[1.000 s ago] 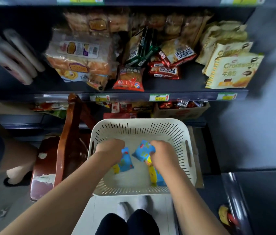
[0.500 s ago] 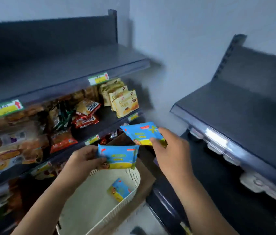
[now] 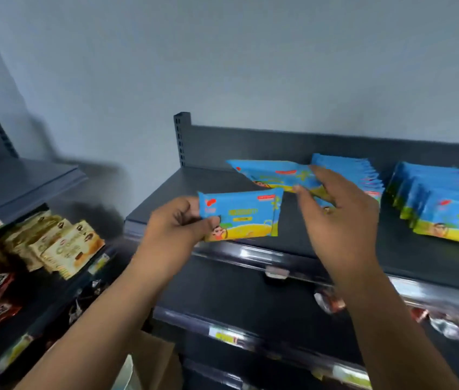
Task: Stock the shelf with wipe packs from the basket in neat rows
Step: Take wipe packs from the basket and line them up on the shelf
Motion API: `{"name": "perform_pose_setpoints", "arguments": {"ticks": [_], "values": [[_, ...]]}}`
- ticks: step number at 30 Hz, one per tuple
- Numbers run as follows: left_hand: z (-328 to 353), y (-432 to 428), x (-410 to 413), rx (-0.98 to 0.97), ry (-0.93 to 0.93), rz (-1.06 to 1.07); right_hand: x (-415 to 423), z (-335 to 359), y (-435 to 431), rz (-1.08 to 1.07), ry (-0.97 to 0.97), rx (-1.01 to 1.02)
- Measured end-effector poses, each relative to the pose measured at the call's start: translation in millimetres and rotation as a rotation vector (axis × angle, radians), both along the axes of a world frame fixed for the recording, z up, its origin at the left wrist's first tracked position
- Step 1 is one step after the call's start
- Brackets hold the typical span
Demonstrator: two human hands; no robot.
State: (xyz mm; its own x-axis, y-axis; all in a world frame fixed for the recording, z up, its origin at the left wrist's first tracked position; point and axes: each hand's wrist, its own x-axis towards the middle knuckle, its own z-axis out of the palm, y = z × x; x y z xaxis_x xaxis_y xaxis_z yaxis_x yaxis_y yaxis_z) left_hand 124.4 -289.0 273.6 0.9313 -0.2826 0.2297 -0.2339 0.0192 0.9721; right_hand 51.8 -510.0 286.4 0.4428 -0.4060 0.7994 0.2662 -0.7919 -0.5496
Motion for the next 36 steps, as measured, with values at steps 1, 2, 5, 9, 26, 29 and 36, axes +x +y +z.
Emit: {"name": "perform_pose_setpoints", "arguments": {"ticks": [1,2,5,9,26,29,36], "values": [[3,-22,3,0.016,-0.018,-0.034,-5,4,-18,-0.035,0.01,0.025],[6,-44,5,0.029,-0.034,-0.072,-10,6,-35,-0.054,0.019,0.066],[8,-106,8,0.044,-0.028,-0.177,-25,9,-84,-0.094,0.004,0.148],[1,-176,12,0.07,-0.006,-0.27,-46,10,-140,-0.132,-0.023,0.232],[-26,-249,31,0.297,-0.145,0.052,-71,-8,-218,-0.079,-0.022,0.409],[-30,-247,34,0.339,-0.134,0.104,-66,-11,-217,-0.041,-0.028,0.416],[-34,-249,33,0.367,-0.109,0.098,-60,-25,-218,-0.005,-0.01,0.47]]}}
